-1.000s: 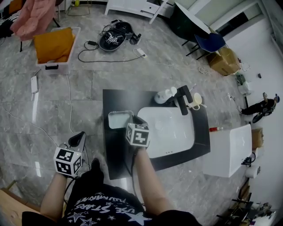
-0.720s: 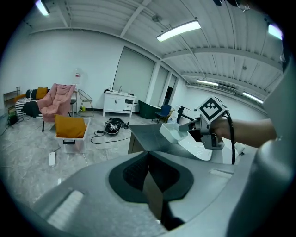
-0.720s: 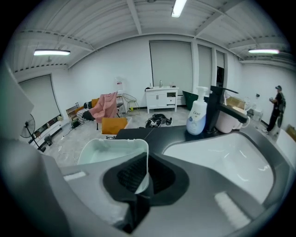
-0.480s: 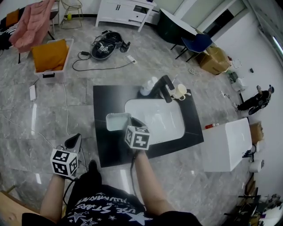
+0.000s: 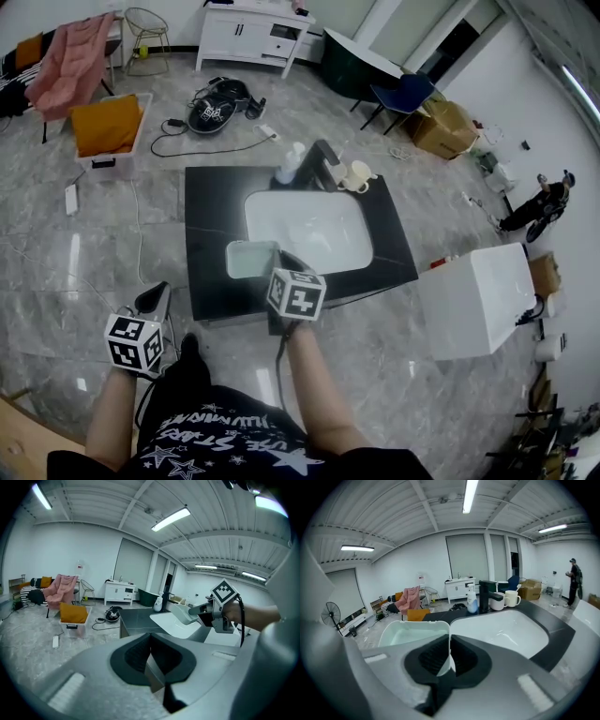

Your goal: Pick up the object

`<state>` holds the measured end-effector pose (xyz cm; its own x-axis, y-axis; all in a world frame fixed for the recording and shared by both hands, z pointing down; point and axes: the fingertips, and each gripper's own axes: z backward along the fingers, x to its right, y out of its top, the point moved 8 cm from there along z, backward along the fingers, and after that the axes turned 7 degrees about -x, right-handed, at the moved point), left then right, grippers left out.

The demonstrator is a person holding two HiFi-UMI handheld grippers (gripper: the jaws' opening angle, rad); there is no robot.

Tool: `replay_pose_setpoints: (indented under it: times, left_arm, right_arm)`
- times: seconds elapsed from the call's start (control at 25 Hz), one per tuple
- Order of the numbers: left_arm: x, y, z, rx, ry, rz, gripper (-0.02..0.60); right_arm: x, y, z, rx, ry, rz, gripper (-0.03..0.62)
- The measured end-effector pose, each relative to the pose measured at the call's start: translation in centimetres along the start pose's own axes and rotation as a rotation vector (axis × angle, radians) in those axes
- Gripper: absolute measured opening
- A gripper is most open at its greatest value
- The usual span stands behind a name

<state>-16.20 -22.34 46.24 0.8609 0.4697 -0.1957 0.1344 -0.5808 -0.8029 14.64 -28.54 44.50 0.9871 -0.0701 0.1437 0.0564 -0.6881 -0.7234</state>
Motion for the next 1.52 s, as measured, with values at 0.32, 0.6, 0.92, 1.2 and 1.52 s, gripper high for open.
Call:
replay_pose_setpoints:
  times: [0.32, 0.6, 0.92, 1.2, 1.52]
  left_arm:
    - [6.1, -3.2, 3.8, 0.018, 0.007, -0.012, 0.009]
    - [11.1, -6.5, 7.0, 0.020, 0.017, -0.013, 0.009]
    - [15.2, -10.0, 10.9, -0.002, 0.035, 0.004, 0.009]
    - [15.7, -11.1, 13.4, 0.032, 0.031, 0.009, 0.009]
    - [15.2, -13.9, 15.0, 0.002, -0.041, 0.016, 0.009]
  right_arm:
    - [1.9, -4.5, 6.6, 0.030, 0.019, -0.003, 0.012]
    - [3.4, -9.2, 11.4, 0.035, 0.038, -0.010, 0.011]
    - [4.5, -14.9, 15.0, 0.005, 0.081, -0.077, 0.011]
    - [3.2, -16.3, 17.5, 0.013, 0.065, -0.027, 0.011]
    - [1.1, -19.3, 20.2, -0.005, 0.009, -0.029, 0.011]
